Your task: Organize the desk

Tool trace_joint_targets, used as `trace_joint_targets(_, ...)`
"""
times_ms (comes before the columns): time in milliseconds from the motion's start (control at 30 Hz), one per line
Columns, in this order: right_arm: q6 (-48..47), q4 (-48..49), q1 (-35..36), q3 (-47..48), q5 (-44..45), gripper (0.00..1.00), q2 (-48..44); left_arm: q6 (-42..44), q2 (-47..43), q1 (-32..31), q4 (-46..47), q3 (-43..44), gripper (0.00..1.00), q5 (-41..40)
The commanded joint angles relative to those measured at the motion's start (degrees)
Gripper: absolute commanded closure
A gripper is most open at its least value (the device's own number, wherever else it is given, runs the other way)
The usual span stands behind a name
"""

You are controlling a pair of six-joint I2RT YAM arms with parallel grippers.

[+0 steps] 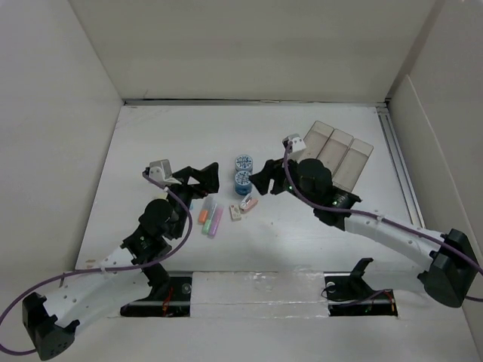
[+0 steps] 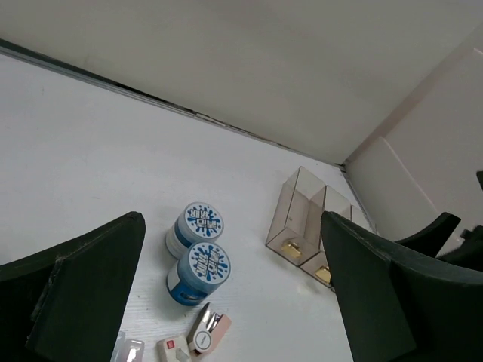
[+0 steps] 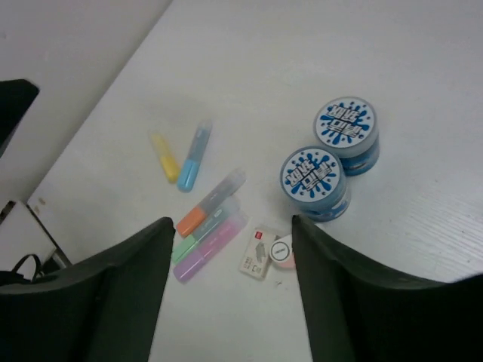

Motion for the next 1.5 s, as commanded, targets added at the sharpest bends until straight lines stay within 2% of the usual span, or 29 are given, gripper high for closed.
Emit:
trace_joint_targets(0,-3.6,2.9,2.9,0.3,3.6,0.27,-0.9,-0.5,0.2,0.2,1.5,0.0,0.01,-0.7)
trace_joint_targets(100,-3.4,0.7,5.0,1.6,5.4,0.17,1.9,-0.4,-0.4,0.2,1.5,-0.4,0.01,-2.0)
trace_joint_targets(167,-3.2,1.2,5.5,1.8,5.5,0.18,4.3,-0.6,-0.9,0.2,1.2,-0.4,0.01,-2.1)
trace_joint_targets(200,-3.1,1.3,5.5,2.1,6.1,0.23,5.1,-0.8,-1.1,0.2,1.3,-0.7,0.01,-2.8)
trace_joint_targets(233,-2.9,1.1,6.0,2.7,6.3,0.32,5.8,-0.9,-1.2,0.2,1.7,-0.9,0.02,-3.4)
trace_joint_targets(267,-2.6,1.1,6.0,3.1,6.4,0.82,7.3,-1.0,-1.4,0.2,2.0,-1.2,0.07,-4.1)
trace_joint_targets(300,-2.6,0.5,6.0,3.6,6.4,1.00,8.2,-1.2,-1.7,0.2,2.3,-1.7,0.11,-5.6)
trace_joint_targets(333,-2.5,0.1,6.6,4.6,6.3,1.00,9.0,-1.2,-1.9,0.2,2.1,-1.7,0.17,-5.9)
trace_joint_targets(367,-2.9,-0.2,6.6,5.2,6.4,1.00,10.8,-1.4,-2.3,0.2,1.8,-1.6,0.35,-6.2)
trace_joint_targets(400,-2.9,-0.3,6.6,5.6,7.7,1.00,11.8,-1.6,-2.4,0.2,1.5,-1.6,0.46,-6.1)
trace_joint_targets(433,-2.8,-0.7,7.3,6.2,8.5,0.94,12.7,-1.6,-2.6,0.2,1.7,-1.9,0.56,-6.0)
trace_joint_targets(467,-2.7,-1.2,7.3,7.4,9.1,0.59,13.7,-1.4,-2.7,0.2,2.5,-2.0,0.65,-6.1)
trace_joint_targets(500,-2.6,-2.7,7.3,8.2,9.8,0.41,16.2,-1.1,-2.7,0.2,2.7,-2.4,0.66,-6.2)
trace_joint_targets(567,-2.9,-3.4,7.8,10.4,9.8,0.13,18.8,-1.3,-2.6,0.2,1.7,-2.0,0.64,-6.1)
trace_joint_targets(633,-3.1,-5.4,7.8,12.2,10.3,0.07,22.9,-1.4,-2.5,0.2,1.4,-1.7,0.56,-6.0)
trace_joint_targets(667,-3.0,-6.1,8.3,13.1,11.0,0.04,23.9,-1.3,-2.4,0.2,2.1,-1.8,0.43,-6.3)
trace_joint_targets(767,-3.4,-6.3,8.3,15.0,13.0,0.01,27.0,-1.4,-1.8,0.2,2.0,-1.7,0.31,-6.5)
trace_joint_targets(867,-3.6,-6.6,8.3,17.4,16.2,0.00,30.2,-1.2,-1.3,0.2,2.0,-1.4,0.27,-5.8)
trace_joint_targets(1000,-3.3,-8.9,7.8,20.2,19.7,0.01,33.4,-1.8,-1.0,0.2,0.6,-0.7,0.25,-6.9)
trace_joint_targets(1233,-2.7,-7.9,5.2,23.2,18.9,0.04,39.2,-2.6,-3.6,0.2,0.9,-1.9,0.25,-8.1)
trace_joint_targets(1300,-2.3,-7.9,4.7,24.7,19.8,0.13,40.9,-2.1,-4.2,0.2,2.7,-3.2,0.24,-7.9)
trace_joint_targets(1333,-2.0,-6.3,4.2,25.5,19.8,0.24,41.3,-1.9,-4.1,0.2,3.0,-3.3,0.24,-8.0)
trace_joint_targets(1400,-1.6,-5.6,4.2,25.8,20.5,0.37,41.2,-2.0,-4.0,0.2,2.3,-2.7,0.24,-7.8)
trace_joint_targets(1433,-1.3,-5.5,4.2,25.9,20.8,0.50,39.0,-2.2,-3.8,0.2,2.0,-2.5,0.24,-7.5)
trace_joint_targets(1467,-1.0,-5.5,4.2,25.9,20.8,0.54,39.0,-2.2,-3.6,0.2,2.2,-2.5,0.24,-7.5)
